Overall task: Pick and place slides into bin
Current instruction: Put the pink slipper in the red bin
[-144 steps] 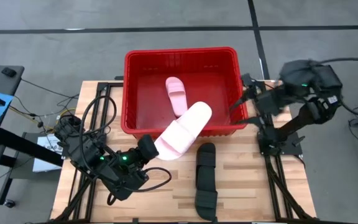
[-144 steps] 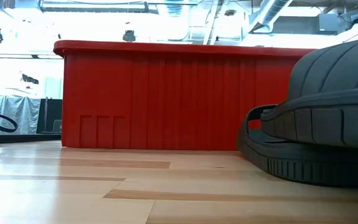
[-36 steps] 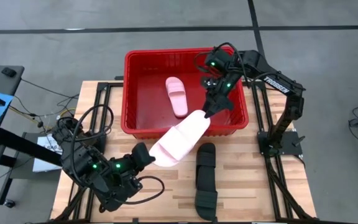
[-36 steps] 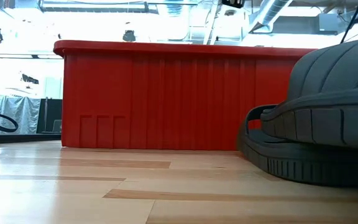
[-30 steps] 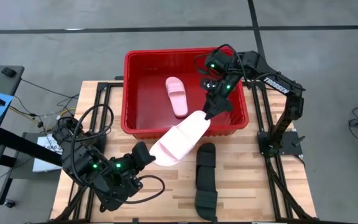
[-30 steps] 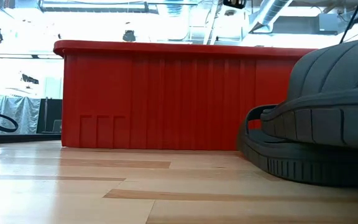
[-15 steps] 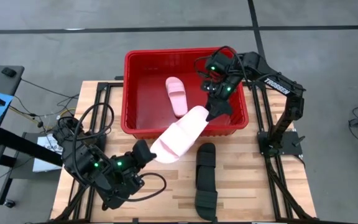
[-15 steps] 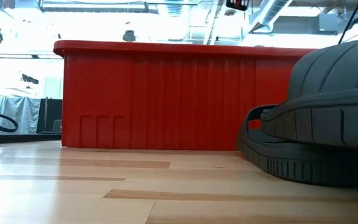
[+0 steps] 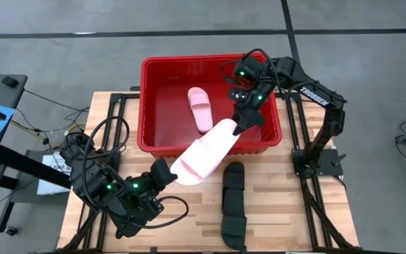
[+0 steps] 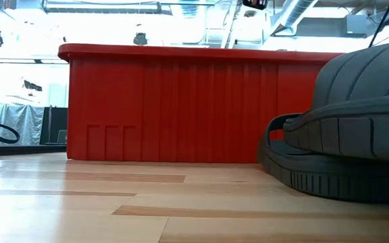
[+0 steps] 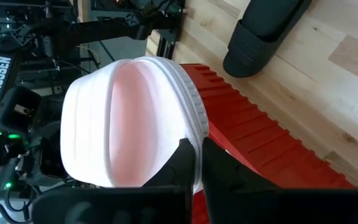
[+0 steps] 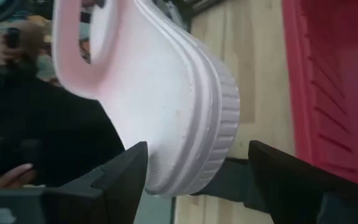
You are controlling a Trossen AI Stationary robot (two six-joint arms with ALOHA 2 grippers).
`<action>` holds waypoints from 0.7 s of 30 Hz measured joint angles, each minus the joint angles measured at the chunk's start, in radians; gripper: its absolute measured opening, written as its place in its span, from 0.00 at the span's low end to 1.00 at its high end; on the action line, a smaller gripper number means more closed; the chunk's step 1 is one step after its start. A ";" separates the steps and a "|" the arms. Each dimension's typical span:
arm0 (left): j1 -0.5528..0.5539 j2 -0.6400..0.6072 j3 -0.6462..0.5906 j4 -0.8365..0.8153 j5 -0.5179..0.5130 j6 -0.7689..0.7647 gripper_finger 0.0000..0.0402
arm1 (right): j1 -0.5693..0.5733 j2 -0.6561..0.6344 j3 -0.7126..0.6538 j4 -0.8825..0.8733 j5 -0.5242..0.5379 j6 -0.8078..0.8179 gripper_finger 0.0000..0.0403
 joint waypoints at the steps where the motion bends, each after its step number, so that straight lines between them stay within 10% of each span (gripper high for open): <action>1: 0.000 0.000 0.000 0.000 0.000 -0.001 0.00 | 0.000 0.000 0.000 0.003 -0.006 0.002 0.67; 9: 0.000 0.000 0.000 0.000 -0.001 -0.008 0.00 | 0.034 0.000 0.000 0.050 -0.041 -0.009 0.62; 16: -0.002 0.000 0.000 -0.001 0.001 -0.008 0.00 | 0.068 0.000 0.000 0.043 -0.041 -0.159 0.12; 21: -0.001 0.000 0.000 -0.001 0.000 -0.015 0.00 | 0.068 0.000 0.000 0.044 -0.041 -0.173 0.12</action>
